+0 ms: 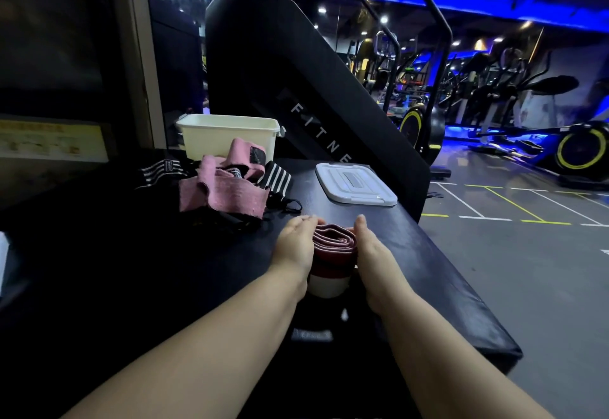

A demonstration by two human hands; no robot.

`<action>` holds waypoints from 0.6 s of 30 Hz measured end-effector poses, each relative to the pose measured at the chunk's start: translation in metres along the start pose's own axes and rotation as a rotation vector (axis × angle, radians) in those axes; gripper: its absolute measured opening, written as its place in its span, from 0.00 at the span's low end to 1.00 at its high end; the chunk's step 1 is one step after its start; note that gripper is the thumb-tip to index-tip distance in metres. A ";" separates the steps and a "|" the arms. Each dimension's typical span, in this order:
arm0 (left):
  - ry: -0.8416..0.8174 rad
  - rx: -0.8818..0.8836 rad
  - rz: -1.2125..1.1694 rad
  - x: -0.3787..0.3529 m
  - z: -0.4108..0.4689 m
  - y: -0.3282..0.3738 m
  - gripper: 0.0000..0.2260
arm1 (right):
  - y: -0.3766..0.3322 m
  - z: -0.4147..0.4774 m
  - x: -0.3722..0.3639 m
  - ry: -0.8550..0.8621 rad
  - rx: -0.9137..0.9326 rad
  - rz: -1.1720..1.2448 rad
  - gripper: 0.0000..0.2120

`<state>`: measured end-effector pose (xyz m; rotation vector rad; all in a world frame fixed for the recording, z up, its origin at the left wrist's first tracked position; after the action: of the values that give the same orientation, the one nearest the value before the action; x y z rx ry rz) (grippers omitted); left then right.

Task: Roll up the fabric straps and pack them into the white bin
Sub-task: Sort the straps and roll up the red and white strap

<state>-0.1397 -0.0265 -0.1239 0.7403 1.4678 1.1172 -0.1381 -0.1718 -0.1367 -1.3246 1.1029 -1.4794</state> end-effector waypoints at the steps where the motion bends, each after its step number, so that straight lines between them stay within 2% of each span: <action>1: -0.002 0.015 -0.004 -0.001 0.000 0.000 0.07 | -0.002 0.001 0.000 0.013 -0.024 -0.022 0.27; 4: -0.006 0.048 0.003 -0.002 0.001 -0.002 0.07 | -0.009 0.004 0.002 0.097 -0.023 -0.042 0.16; 10: -0.008 0.084 0.071 0.003 0.007 -0.004 0.10 | -0.007 0.006 0.002 0.181 -0.037 0.055 0.10; 13: -0.018 0.103 0.089 0.005 0.011 -0.007 0.08 | -0.002 0.008 0.001 0.194 -0.040 0.090 0.09; 18: -0.044 0.124 0.094 0.003 0.006 -0.007 0.07 | -0.005 0.007 0.006 0.237 -0.001 0.002 0.14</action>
<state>-0.1338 -0.0251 -0.1307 0.9228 1.4881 1.0805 -0.1317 -0.1766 -0.1296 -1.1697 1.2540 -1.6656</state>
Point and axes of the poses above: each hand's wrist, its own z-axis towards the middle knuckle, its own x-axis out of the back of the hand, y = z × x, the point moved 10 cm from there along z, towards the middle knuckle, and after that the axes turned 7 degrees about -z, right-handed, at the moved point
